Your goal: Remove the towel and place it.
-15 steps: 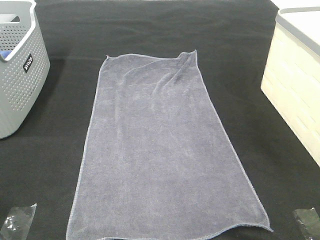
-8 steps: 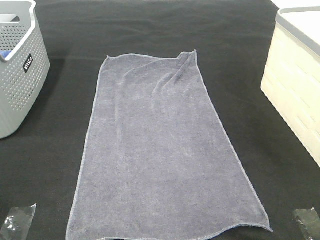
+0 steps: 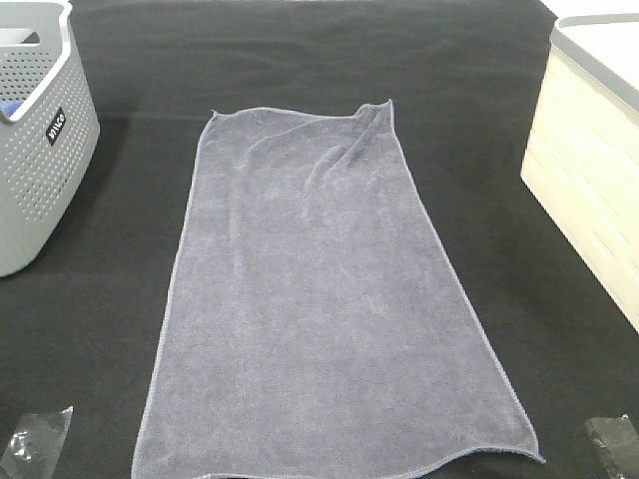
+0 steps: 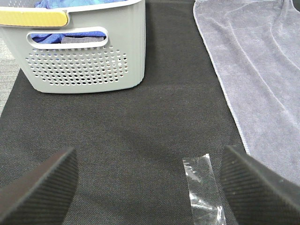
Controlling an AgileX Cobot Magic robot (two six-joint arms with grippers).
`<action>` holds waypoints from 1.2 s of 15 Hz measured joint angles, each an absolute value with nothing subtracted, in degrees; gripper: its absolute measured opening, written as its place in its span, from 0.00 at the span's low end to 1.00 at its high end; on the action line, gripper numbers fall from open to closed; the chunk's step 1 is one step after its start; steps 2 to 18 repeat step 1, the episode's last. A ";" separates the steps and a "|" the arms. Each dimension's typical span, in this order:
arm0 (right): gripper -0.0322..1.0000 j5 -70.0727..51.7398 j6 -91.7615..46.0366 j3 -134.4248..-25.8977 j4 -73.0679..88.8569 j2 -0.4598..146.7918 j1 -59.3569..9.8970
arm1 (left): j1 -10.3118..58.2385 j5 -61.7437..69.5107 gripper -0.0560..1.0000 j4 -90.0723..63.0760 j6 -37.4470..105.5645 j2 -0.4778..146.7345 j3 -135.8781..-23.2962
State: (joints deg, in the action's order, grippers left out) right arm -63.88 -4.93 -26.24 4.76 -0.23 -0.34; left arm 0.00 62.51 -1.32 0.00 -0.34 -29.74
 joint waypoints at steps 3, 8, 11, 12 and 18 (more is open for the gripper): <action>0.79 -63.88 -4.93 -26.24 4.76 -0.23 -0.34 | 0.00 62.51 0.79 -1.32 0.00 -0.34 -29.74; 0.79 -63.88 -4.93 -26.24 4.76 -0.23 -0.34 | 0.00 62.51 0.79 -1.32 0.00 -0.34 -29.74; 0.79 -63.88 -4.93 -26.24 4.76 -0.23 -0.34 | 0.00 62.51 0.79 -1.32 0.00 -0.34 -29.74; 0.79 -63.88 -4.93 -26.24 4.76 -0.23 -0.34 | 0.00 62.51 0.79 -1.32 0.00 -0.34 -29.74; 0.79 -63.88 -4.93 -26.24 4.76 -0.23 -0.34 | 0.00 62.51 0.79 -1.32 0.00 -0.34 -29.74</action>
